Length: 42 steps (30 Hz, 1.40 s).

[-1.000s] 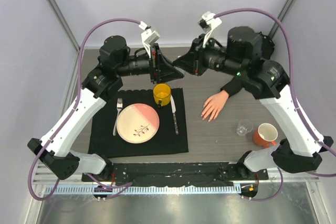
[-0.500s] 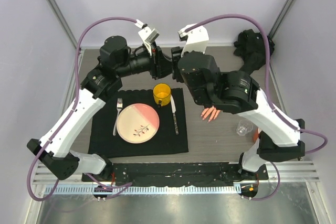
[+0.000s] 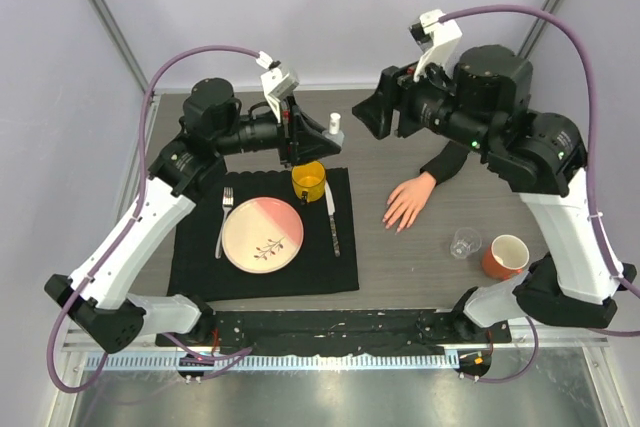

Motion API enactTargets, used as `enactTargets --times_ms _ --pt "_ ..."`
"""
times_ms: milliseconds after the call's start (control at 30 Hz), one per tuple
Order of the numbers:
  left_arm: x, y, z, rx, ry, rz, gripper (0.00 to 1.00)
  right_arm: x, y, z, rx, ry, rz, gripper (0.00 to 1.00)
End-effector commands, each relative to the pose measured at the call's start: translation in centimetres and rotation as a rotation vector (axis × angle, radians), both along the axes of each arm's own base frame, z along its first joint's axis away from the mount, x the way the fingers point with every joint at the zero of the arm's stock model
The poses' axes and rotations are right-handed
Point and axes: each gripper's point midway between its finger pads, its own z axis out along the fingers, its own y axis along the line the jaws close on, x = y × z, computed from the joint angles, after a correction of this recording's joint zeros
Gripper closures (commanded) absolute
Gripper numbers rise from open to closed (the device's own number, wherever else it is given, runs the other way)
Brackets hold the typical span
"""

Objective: Paint the nails

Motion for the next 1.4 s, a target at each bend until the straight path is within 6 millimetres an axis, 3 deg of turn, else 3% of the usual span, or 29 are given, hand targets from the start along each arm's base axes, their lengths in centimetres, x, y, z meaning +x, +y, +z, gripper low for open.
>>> enactTargets --times_ms 0,200,333,800,1067,1167,1267,1300,1367 --pt "-4.8 -0.5 3.1 -0.120 -0.024 -0.256 1.00 -6.7 3.3 1.0 0.069 0.015 0.500 0.37" --pt "-6.0 -0.9 4.2 -0.179 -0.001 -0.360 1.00 -8.9 3.7 1.7 0.113 0.013 0.645 0.37" --pt "-6.3 -1.0 4.6 -0.194 0.017 -0.392 1.00 -8.1 3.9 0.7 0.101 0.032 0.637 0.37" --pt "-6.2 -1.3 4.8 -0.202 0.030 -0.422 1.00 -6.4 3.7 0.9 0.109 -0.003 0.623 0.52" --pt "-5.9 -1.5 4.5 -0.203 0.036 -0.424 1.00 -6.0 4.0 1.1 0.134 0.001 0.643 0.71" --pt "-5.7 -1.6 4.8 -0.209 0.028 -0.416 1.00 -6.0 4.3 0.3 0.128 0.027 0.656 0.77" --pt "-5.3 -1.7 5.3 -0.218 0.008 -0.391 1.00 -5.9 4.2 -0.6 0.113 0.041 0.646 0.90" --pt "-5.1 -1.7 5.3 -0.218 0.003 -0.376 1.00 -5.7 4.2 -1.0 0.106 0.051 0.641 0.97" --pt "-3.4 -2.0 5.0 -0.203 0.004 -0.279 1.00 -5.2 3.8 -2.0 0.084 0.057 0.604 0.99"
